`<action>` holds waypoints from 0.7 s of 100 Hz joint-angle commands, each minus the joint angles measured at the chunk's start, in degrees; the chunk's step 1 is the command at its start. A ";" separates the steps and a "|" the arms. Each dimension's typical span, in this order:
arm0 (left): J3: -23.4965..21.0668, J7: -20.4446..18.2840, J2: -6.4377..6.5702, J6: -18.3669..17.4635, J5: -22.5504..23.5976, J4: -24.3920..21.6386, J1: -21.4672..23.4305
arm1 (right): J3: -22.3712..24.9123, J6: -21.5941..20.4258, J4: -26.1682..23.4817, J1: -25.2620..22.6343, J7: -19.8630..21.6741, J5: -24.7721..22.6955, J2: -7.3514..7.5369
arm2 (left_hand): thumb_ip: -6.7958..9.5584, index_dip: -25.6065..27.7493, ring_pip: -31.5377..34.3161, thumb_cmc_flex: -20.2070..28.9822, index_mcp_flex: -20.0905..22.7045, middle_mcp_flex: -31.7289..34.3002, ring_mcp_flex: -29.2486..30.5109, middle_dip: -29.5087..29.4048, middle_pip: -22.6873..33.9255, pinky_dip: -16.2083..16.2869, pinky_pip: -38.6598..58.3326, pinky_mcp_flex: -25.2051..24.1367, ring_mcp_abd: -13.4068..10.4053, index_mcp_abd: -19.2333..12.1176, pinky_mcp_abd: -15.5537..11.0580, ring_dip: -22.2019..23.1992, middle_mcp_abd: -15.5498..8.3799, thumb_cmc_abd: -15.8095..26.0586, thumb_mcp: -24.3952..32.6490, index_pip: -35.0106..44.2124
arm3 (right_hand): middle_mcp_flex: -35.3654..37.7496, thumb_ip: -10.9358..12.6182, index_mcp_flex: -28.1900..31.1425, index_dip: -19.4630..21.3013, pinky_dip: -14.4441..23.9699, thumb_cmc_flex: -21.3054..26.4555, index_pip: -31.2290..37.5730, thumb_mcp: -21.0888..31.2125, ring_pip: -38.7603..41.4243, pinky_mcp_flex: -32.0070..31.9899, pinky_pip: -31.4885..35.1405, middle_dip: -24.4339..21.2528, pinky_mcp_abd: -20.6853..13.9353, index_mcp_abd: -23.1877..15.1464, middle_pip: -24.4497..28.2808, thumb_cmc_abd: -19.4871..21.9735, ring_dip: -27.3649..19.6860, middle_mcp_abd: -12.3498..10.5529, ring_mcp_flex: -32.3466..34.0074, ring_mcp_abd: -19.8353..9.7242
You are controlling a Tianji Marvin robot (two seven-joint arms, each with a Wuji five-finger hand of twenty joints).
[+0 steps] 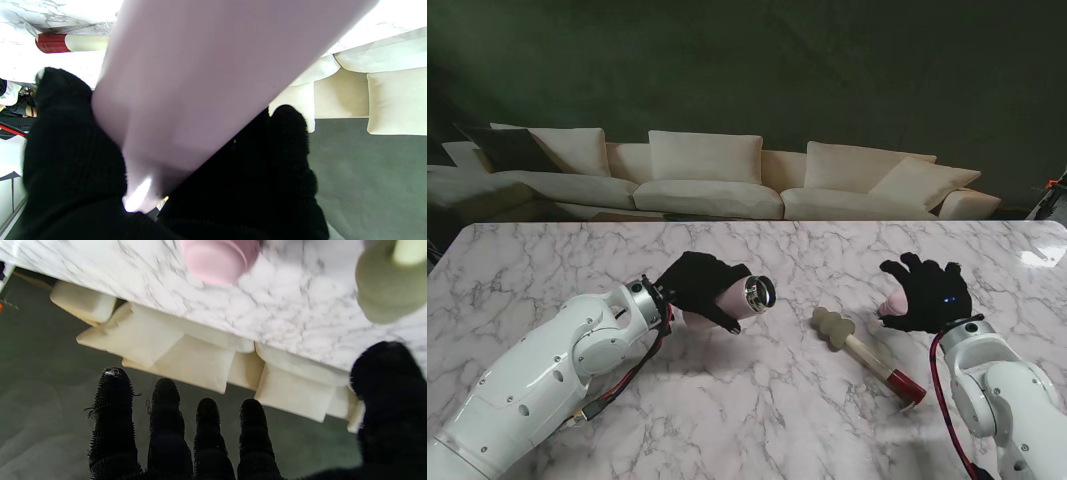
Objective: Clean the thermos with cup brush
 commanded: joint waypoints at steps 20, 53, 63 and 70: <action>0.36 -0.39 -0.16 -0.09 -0.15 -0.01 -0.47 | -2.22 -0.89 7.37 6.43 3.70 -1.42 1.48 | 3.80 1.39 12.34 26.76 4.11 0.24 4.57 1.15 1.78 1.26 3.68 0.18 -4.52 -12.70 -6.70 3.83 -2.30 13.34 20.04 4.80 | -0.79 1.74 1.16 -2.00 -2.78 -1.50 3.54 1.86 4.06 0.06 0.45 1.47 -9.16 0.93 4.07 -5.27 2.39 2.66 0.12 -2.20; 0.29 -0.32 -0.13 0.05 -0.03 0.14 -0.41 | -7.56 0.46 15.07 12.05 6.76 2.19 1.98 | 3.76 1.45 12.35 26.73 4.08 0.18 4.57 1.15 1.79 1.23 3.76 0.15 -4.52 -12.70 -6.59 3.83 -2.26 13.36 19.91 4.77 | -0.19 1.15 2.80 -1.55 -2.92 -4.62 4.81 2.99 5.12 -0.50 0.88 1.84 -9.45 1.34 5.05 -4.60 2.67 2.54 -0.09 -2.48; 0.33 -0.19 -0.15 0.10 -0.04 0.26 -0.43 | -9.09 0.99 17.08 13.28 6.77 3.18 2.05 | 3.76 1.47 12.35 26.74 4.08 0.17 4.57 1.16 1.79 1.22 3.80 0.12 -4.52 -12.73 -6.57 3.83 -2.29 13.35 19.92 4.77 | -0.16 0.80 2.65 -1.61 -2.80 -5.58 4.65 3.44 5.91 -0.06 1.38 2.04 -9.97 1.45 5.49 -4.52 3.10 2.75 0.41 -2.71; 0.40 -0.16 -0.15 0.14 -0.06 0.34 -0.46 | -10.22 1.65 18.55 14.16 6.79 3.91 2.07 | 3.76 1.49 12.35 26.76 4.08 0.15 4.57 1.17 1.82 1.22 3.83 0.08 -4.52 -12.74 -6.56 3.83 -2.32 13.42 19.93 4.78 | 0.09 0.58 2.60 -1.68 -2.48 -5.65 4.57 3.93 7.41 0.50 2.27 2.37 -10.59 1.33 6.31 -4.63 4.09 2.79 1.12 -3.22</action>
